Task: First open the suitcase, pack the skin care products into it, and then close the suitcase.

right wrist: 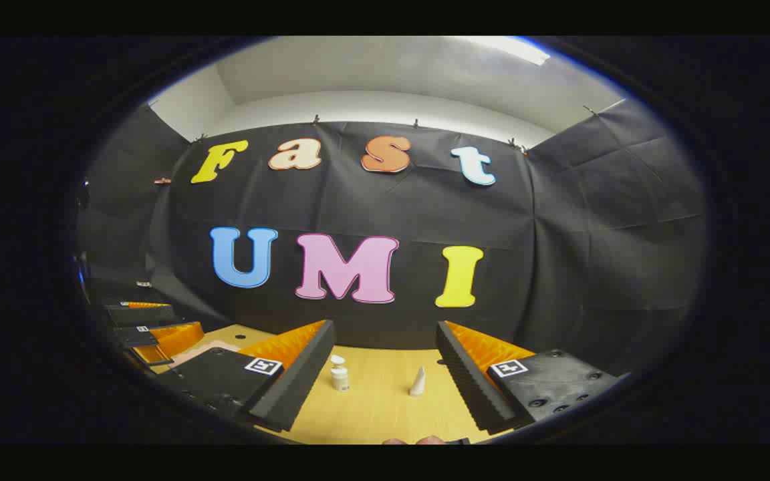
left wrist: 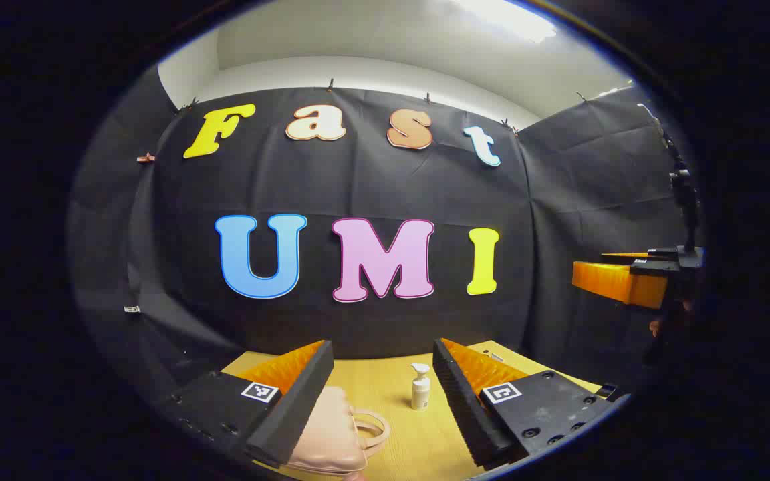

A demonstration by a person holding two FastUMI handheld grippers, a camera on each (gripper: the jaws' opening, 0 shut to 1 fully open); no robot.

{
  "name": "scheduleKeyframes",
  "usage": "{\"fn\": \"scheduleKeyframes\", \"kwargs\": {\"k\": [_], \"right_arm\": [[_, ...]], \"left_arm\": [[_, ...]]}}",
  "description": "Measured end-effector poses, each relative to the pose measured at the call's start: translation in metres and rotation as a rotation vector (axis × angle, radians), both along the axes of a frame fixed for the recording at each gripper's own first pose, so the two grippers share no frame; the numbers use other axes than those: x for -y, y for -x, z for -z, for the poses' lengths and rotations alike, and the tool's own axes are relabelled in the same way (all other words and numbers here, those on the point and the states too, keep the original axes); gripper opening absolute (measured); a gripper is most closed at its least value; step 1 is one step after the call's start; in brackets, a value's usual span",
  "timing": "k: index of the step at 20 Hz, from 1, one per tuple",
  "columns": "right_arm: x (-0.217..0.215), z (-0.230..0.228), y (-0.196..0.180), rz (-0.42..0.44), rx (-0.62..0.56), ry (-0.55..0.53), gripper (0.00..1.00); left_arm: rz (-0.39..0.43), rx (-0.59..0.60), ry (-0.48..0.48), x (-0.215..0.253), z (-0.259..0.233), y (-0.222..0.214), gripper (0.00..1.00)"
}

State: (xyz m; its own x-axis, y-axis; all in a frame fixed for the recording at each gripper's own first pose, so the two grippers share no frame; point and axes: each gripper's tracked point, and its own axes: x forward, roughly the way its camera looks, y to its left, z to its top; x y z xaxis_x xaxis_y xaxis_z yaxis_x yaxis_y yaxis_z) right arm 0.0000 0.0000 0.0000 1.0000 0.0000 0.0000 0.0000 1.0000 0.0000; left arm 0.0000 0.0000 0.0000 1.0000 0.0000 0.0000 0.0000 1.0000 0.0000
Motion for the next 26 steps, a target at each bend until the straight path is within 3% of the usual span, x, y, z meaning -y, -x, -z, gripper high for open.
{"fn": "scheduleKeyframes", "kwargs": {"k": [5,17,22,26], "right_arm": [[0.019,0.004,0.0,0.042,-0.01,-0.006,0.97],[0.035,0.007,-0.005,0.092,-0.015,-0.01,0.96],[0.034,0.003,-0.005,0.095,-0.006,-0.004,0.97],[0.034,0.012,-0.007,0.084,-0.027,-0.014,0.97]], "left_arm": [[0.006,-0.032,0.049,0.006,0.005,-0.005,0.95],[0.039,-0.037,0.014,0.012,0.01,-0.017,0.95],[0.079,-0.105,0.103,0.023,0.037,-0.025,0.95],[0.079,-0.219,0.066,0.031,0.083,-0.044,0.95]]}}
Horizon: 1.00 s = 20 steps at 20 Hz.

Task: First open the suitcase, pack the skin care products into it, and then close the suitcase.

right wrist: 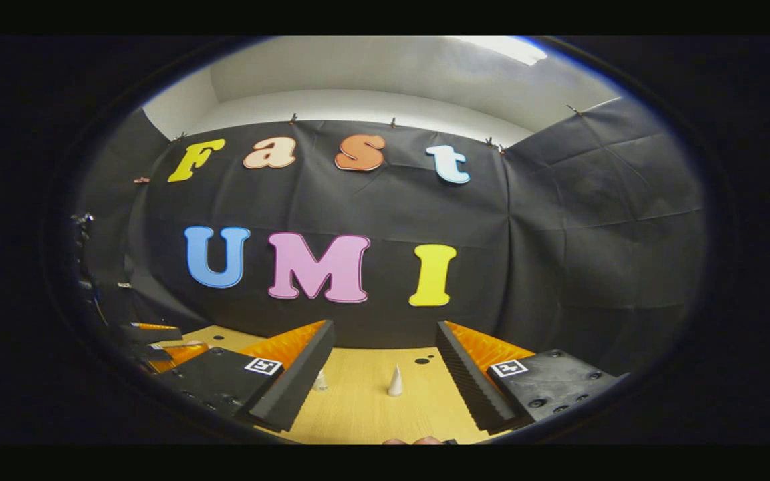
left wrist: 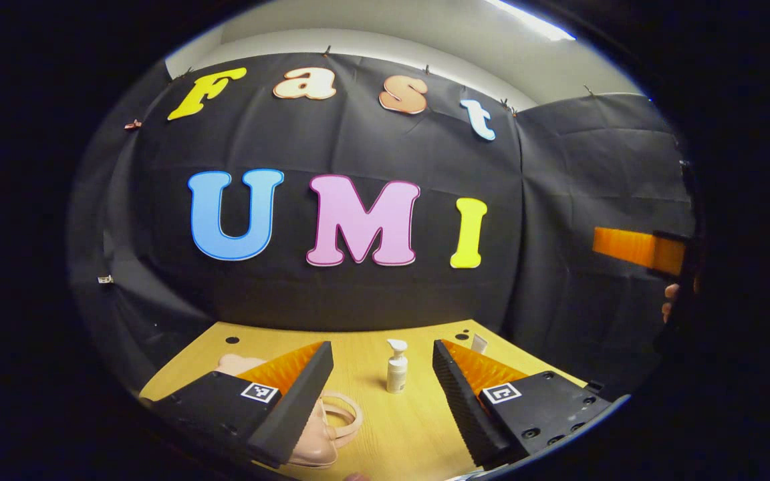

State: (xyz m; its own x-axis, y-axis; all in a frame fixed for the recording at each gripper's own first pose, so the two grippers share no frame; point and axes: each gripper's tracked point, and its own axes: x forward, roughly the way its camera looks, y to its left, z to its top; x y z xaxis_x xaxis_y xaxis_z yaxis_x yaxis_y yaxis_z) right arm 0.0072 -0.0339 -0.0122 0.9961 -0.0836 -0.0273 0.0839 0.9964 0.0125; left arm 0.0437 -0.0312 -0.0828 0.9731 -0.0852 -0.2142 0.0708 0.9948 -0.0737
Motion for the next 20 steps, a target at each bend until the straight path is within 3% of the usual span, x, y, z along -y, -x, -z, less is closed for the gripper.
{"fn": "scheduleKeyframes", "kwargs": {"k": [3,6,9,13,20], "right_arm": [[0.011,0.005,0.0,-0.002,-0.003,0.005,0.96],[0.03,0.017,-0.007,-0.019,-0.013,0.021,0.97],[0.056,0.031,-0.021,-0.036,-0.035,0.002,0.97],[0.09,0.058,-0.052,-0.063,-0.072,-0.04,0.97],[0.115,0.095,-0.096,-0.175,-0.143,-0.057,0.97]], "left_arm": [[0.011,-0.177,0.057,0.016,0.059,-0.019,0.95],[-0.06,-0.303,0.068,0.004,0.104,-0.046,0.96],[-0.142,-0.443,0.003,-0.011,0.15,-0.064,0.96],[-0.191,-0.611,-0.019,-0.01,0.205,-0.085,0.96],[-0.303,-0.792,-0.152,-0.035,0.264,-0.102,0.98]]}}
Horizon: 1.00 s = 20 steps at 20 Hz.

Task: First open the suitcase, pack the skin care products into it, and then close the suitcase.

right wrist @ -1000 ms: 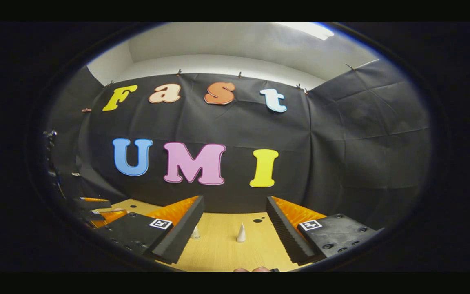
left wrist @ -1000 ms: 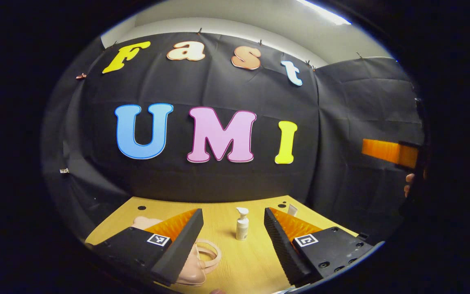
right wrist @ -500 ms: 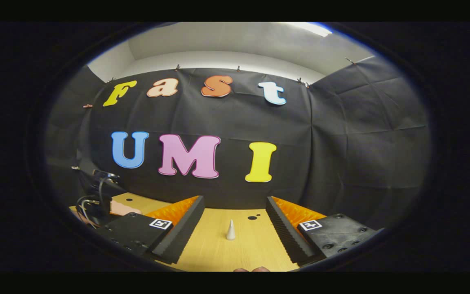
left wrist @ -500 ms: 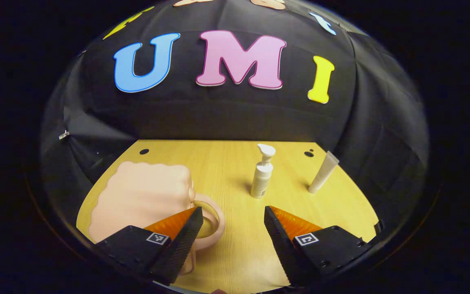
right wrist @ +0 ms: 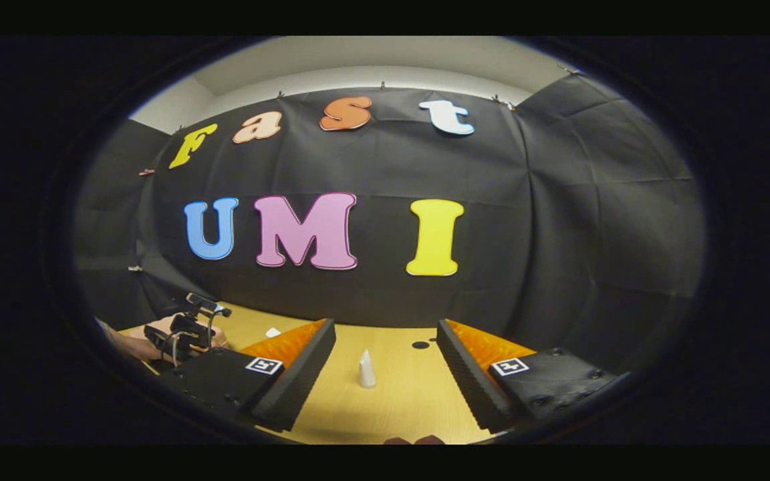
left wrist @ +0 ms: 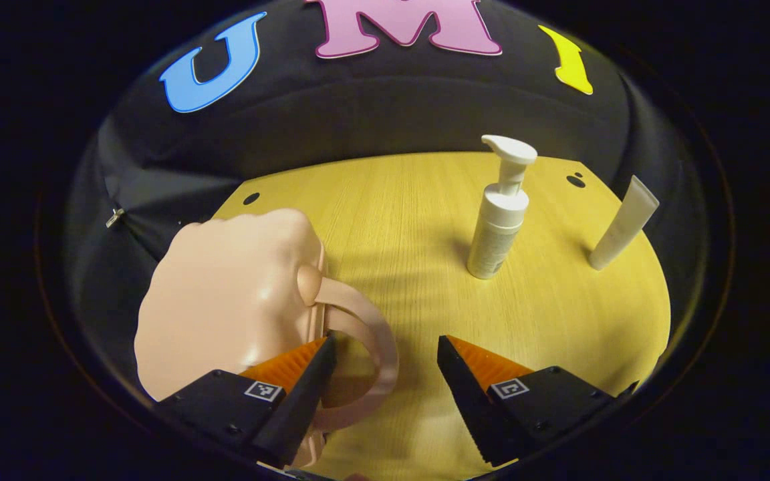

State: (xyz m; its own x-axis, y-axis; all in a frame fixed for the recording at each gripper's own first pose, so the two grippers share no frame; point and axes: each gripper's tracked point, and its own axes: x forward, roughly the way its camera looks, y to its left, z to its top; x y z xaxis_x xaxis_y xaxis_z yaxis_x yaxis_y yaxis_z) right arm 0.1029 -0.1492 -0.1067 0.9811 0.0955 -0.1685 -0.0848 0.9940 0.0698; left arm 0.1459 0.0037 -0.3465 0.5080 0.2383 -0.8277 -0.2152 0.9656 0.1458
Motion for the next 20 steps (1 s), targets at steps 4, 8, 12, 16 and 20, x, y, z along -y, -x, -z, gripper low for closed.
{"fn": "scheduleKeyframes", "kwargs": {"k": [4,8,12,16,20], "right_arm": [[0.006,0.002,-0.005,0.012,0.014,0.003,0.95],[0.004,0.009,0.004,0.029,-0.019,0.002,0.97],[0.002,0.005,0.011,0.074,-0.009,0.033,0.97],[-0.017,-0.001,0.008,0.095,0.005,0.024,0.98],[-0.042,-0.017,0.0,0.08,0.038,-0.001,0.97]], "left_arm": [[0.048,-0.062,0.024,0.007,0.021,-0.005,0.74],[0.08,-0.076,0.033,0.004,0.02,-0.005,0.14],[0.142,-0.046,0.1,0.01,-0.022,-0.004,0.1],[0.186,0.026,0.176,0.0,-0.09,0.007,0.08],[0.175,0.104,0.235,-0.041,-0.167,0.014,0.07]]}}
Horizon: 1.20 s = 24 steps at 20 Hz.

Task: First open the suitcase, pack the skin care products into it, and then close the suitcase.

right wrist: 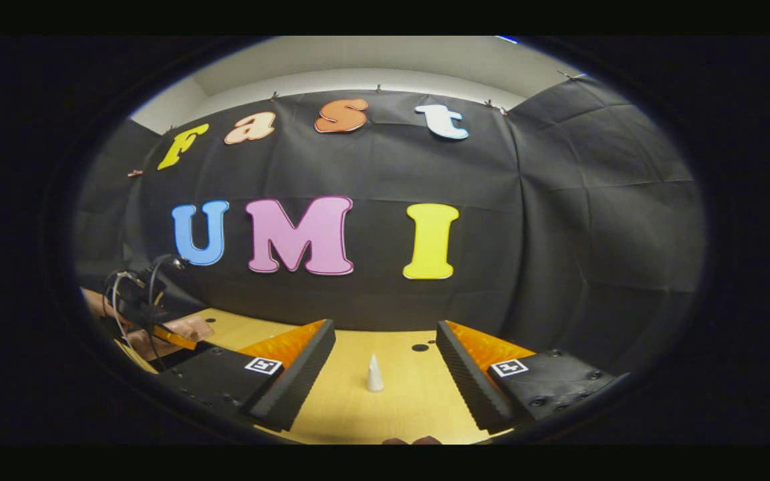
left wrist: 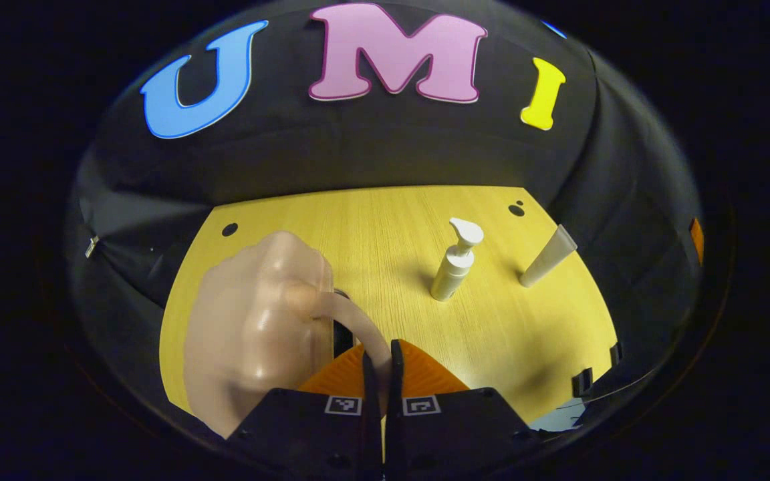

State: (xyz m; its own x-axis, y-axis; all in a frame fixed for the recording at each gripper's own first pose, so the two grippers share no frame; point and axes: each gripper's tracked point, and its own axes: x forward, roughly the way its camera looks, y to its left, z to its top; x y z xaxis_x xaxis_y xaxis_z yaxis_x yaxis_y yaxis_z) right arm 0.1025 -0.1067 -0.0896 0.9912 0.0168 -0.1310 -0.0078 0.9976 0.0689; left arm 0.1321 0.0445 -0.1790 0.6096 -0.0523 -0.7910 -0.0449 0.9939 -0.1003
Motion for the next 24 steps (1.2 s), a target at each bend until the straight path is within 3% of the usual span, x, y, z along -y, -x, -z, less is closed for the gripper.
{"fn": "scheduleKeyframes", "kwargs": {"k": [5,9,11,17,24], "right_arm": [[-0.026,-0.003,-0.007,-0.016,0.007,0.02,0.97],[-0.053,-0.002,-0.008,-0.031,-0.004,-0.003,0.97],[-0.064,-0.005,-0.01,-0.039,-0.001,0.012,0.97],[-0.098,-0.007,-0.018,-0.038,-0.006,0.022,0.97],[-0.13,0.001,-0.015,0.035,-0.052,0.042,0.99]], "left_arm": [[-0.08,0.082,-0.023,-0.114,-0.073,0.012,0.08],[-0.123,0.093,-0.126,-0.214,-0.091,0.031,0.11],[-0.136,0.088,-0.158,-0.256,-0.091,0.035,0.06],[-0.239,0.04,-0.225,-0.388,-0.058,0.04,0.06],[-0.337,-0.129,-0.116,-0.503,0.058,0.047,0.06]]}}
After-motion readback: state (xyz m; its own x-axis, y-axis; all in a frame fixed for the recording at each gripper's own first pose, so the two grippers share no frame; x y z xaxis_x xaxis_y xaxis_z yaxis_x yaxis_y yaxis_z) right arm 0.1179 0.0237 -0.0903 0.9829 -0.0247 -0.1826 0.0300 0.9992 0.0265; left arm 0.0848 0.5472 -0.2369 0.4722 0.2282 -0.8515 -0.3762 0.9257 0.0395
